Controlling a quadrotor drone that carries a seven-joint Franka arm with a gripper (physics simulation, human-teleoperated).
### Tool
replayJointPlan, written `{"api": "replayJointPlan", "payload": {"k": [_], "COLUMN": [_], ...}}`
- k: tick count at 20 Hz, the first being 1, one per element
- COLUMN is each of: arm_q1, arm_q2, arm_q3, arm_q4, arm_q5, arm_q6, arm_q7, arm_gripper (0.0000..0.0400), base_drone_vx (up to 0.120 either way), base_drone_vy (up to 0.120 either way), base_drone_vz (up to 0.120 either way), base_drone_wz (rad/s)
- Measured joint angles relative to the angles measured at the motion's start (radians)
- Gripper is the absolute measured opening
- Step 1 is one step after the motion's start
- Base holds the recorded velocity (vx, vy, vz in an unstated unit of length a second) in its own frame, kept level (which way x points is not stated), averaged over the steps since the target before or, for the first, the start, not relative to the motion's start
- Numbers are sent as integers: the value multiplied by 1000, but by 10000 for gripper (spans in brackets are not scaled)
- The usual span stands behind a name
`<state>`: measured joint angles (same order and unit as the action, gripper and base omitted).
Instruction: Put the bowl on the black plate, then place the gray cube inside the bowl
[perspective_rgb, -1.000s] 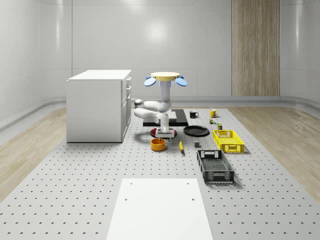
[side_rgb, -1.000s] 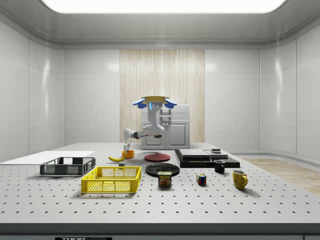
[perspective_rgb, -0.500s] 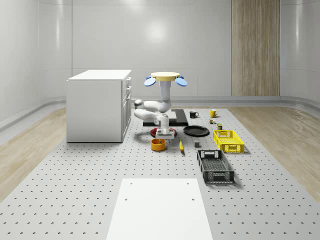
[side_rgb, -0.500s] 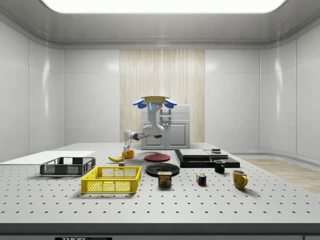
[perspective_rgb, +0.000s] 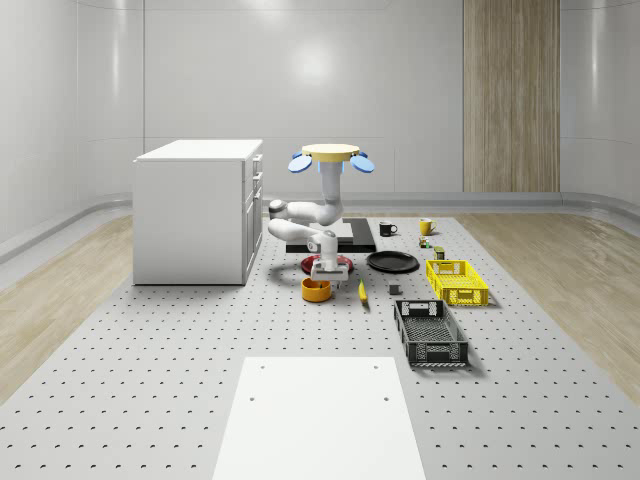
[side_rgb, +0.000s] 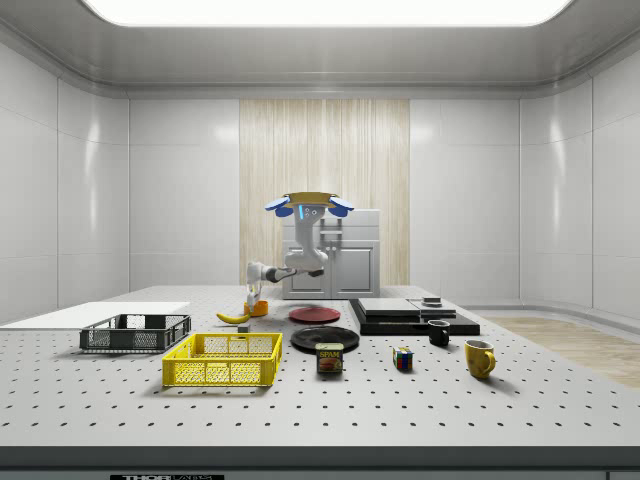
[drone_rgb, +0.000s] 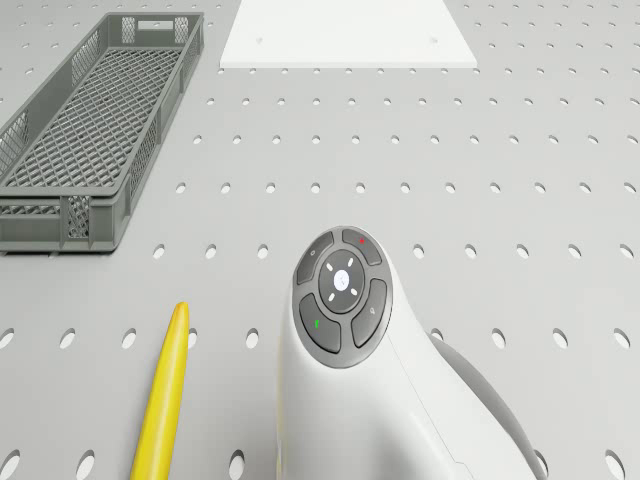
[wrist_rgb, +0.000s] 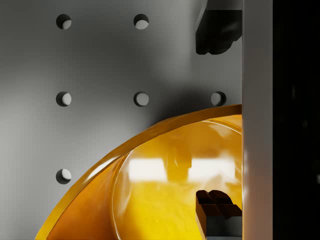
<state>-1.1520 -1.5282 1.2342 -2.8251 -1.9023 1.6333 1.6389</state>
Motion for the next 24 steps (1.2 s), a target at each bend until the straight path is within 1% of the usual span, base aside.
{"api": "replayJointPlan", "payload": {"k": [9, 10, 11, 12, 14, 16, 18, 21, 24], "arm_q1": [-27, -28, -29, -30, -32, -32, -33, -32, -28], "arm_q2": [7, 7, 7, 7, 7, 7, 7, 7, 6], "arm_q3": [3, 3, 3, 3, 3, 3, 3, 9, 36], "arm_q4": [16, 17, 17, 17, 18, 18, 18, 17, 9], "arm_q5": [2, 2, 2, 2, 2, 2, 2, 8, 33], "arm_q6": [-2, -2, -2, -2, -2, -2, -2, -4, -14], "arm_q7": [12, 12, 13, 14, 14, 15, 15, 16, 16], "arm_gripper": [400, 334, 282, 242, 186, 152, 132, 115, 107], "base_drone_vx": [0, 0, 0, 0, 0, 0, 0, 0, 0], "base_drone_vy": [0, 0, 0, 0, 0, 0, 0, 0, 0], "base_drone_vz": [0, 0, 0, 0, 0, 0, 0, 0, 107], "base_drone_wz": [0, 0, 0, 0, 0, 0, 0, 0, 0]}}
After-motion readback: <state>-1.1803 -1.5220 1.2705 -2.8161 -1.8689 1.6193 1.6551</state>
